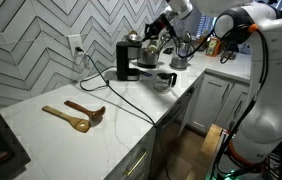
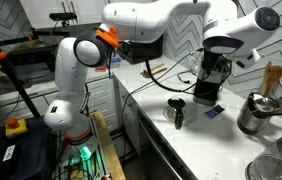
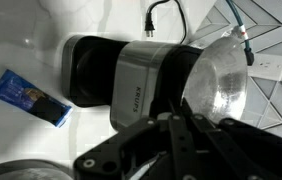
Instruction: Put the silver bowl on top of the coffee maker
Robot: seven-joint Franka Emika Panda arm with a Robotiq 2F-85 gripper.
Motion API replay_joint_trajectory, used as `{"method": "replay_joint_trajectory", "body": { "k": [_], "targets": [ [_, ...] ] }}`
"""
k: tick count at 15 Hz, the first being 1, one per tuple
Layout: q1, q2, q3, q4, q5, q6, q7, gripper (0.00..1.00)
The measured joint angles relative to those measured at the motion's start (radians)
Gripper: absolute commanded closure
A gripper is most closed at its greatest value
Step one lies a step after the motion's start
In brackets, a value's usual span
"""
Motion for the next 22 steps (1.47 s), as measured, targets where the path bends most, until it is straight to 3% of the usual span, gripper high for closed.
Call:
{"method": "replay_joint_trajectory", "body": {
  "k": [10, 11, 13, 22],
  "targets": [
    [0.006, 0.062, 0.017, 0.070, 0.004, 0.012, 0.072, 1.00],
    [0.006, 0.065, 0.017, 0.074, 0.004, 0.012, 0.075, 0.93],
    [0.007, 0.070, 0.018, 0.080, 0.004, 0.012, 0.079, 0.66],
    [0.009, 0.063, 0.016, 0.102, 0.000, 0.013, 0.081, 0.01]
  ]
}}
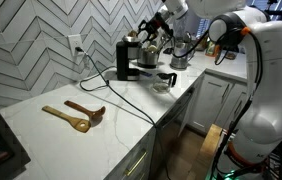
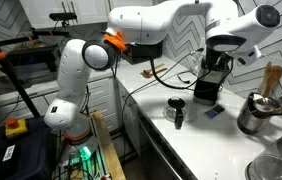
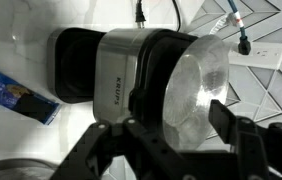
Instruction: Put the silver bowl on top of the coffee maker
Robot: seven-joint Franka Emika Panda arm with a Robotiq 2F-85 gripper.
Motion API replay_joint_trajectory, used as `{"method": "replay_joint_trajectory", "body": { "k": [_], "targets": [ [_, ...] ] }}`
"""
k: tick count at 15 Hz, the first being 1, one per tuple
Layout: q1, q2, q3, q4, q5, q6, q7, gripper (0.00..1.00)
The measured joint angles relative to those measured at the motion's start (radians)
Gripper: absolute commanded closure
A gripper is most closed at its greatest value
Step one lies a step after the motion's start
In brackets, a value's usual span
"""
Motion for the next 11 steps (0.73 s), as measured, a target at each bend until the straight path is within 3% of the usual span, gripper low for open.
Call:
{"method": "replay_joint_trajectory", "body": {
  "k": [11],
  "targets": [
    [-0.006, -0.122, -0.039, -0.021, -0.056, -0.002, 0.029, 0.00]
  ]
}}
